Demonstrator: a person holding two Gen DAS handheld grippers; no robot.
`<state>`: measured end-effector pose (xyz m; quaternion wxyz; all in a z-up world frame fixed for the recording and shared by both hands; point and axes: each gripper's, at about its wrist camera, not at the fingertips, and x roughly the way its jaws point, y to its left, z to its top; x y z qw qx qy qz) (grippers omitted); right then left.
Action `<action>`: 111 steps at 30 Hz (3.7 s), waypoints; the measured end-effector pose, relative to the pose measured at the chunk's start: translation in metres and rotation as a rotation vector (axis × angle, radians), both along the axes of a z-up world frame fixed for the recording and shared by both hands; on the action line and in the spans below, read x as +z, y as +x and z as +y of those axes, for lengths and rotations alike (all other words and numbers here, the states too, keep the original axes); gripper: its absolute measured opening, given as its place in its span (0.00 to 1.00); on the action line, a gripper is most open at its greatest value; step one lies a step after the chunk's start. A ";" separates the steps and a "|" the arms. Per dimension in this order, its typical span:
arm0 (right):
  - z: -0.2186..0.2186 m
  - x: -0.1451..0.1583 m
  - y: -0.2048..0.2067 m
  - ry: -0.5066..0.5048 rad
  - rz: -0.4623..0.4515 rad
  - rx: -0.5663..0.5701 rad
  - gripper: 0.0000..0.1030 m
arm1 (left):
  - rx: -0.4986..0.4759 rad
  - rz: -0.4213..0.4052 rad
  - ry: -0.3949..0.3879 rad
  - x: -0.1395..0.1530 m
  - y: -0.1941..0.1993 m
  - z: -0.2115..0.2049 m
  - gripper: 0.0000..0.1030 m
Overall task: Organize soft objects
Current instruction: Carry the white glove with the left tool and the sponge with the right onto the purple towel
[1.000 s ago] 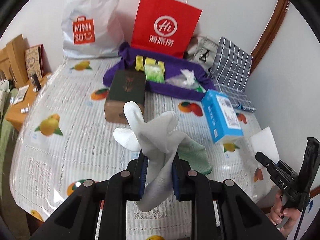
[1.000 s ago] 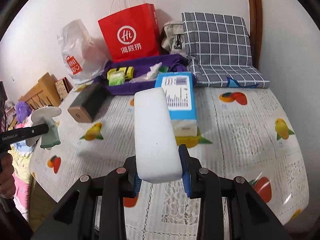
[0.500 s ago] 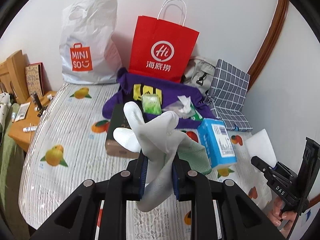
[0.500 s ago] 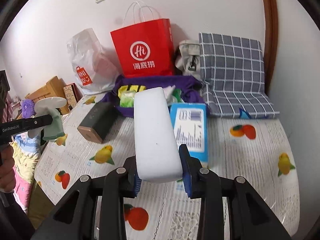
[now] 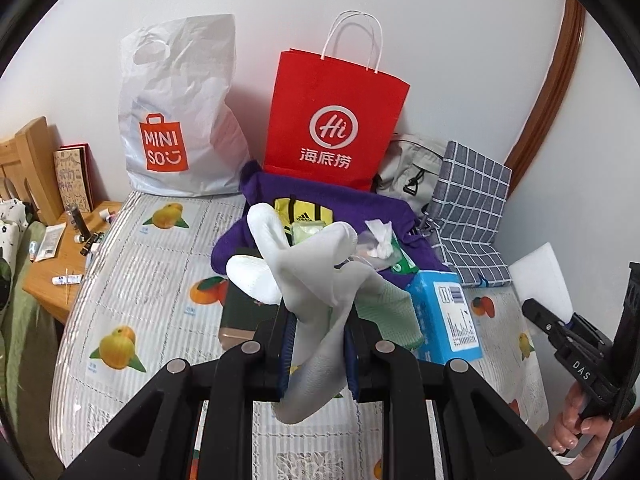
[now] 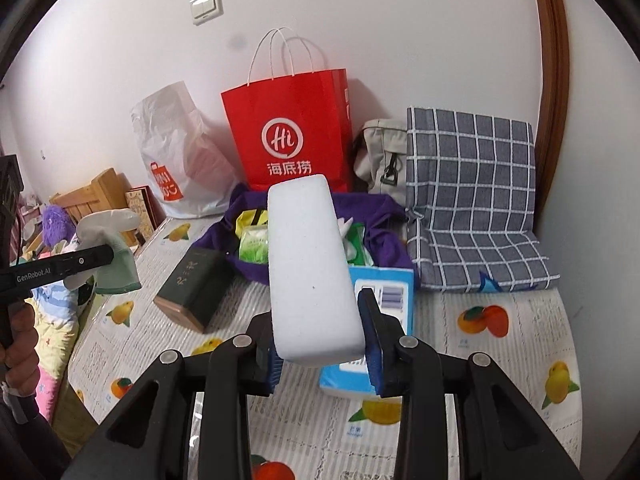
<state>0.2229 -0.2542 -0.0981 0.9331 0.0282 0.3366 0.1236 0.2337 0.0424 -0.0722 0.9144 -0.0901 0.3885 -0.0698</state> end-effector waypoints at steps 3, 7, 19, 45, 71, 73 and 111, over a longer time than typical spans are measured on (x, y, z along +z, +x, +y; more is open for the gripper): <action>0.000 0.003 0.005 -0.006 -0.004 -0.004 0.33 | 0.009 -0.001 0.001 0.001 0.004 0.004 0.20; 0.000 0.008 0.009 -0.015 -0.016 -0.008 0.33 | 0.019 -0.007 0.005 0.004 0.009 0.009 0.20; 0.000 0.020 0.027 -0.010 -0.046 -0.037 0.33 | 0.041 -0.008 0.004 0.002 0.032 0.017 0.20; 0.020 0.026 0.078 -0.026 -0.039 -0.020 0.33 | 0.029 -0.050 0.025 0.019 0.079 0.008 0.20; 0.038 0.033 0.156 -0.049 -0.102 -0.006 0.33 | -0.017 -0.031 -0.009 0.014 0.158 -0.012 0.20; 0.041 0.033 0.163 -0.047 -0.104 0.003 0.33 | -0.019 -0.034 -0.009 0.015 0.165 -0.013 0.20; 0.056 -0.091 0.271 0.006 0.195 0.091 0.33 | 0.012 0.127 -0.015 -0.068 0.256 0.006 0.20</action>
